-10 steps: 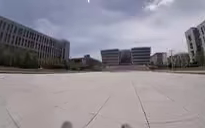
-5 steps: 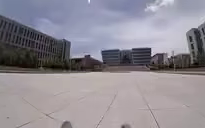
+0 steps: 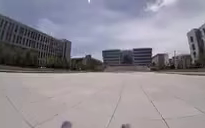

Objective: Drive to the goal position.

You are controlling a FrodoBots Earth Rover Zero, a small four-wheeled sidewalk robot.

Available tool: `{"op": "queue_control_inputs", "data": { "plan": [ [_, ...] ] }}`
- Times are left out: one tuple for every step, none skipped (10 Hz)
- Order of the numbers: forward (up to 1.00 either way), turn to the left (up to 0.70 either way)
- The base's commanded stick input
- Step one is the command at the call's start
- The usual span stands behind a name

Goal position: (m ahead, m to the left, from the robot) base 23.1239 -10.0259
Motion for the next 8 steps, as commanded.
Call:
{"op": "queue_control_inputs", "data": {
  "plan": [
    [0.70, 0.00],
    [0.70, 0.00],
    [0.70, 0.00],
    [0.70, 0.00],
    [0.70, 0.00],
    [0.70, -0.10],
    [0.70, -0.28],
    [0.70, -0.33]
  ]
}}
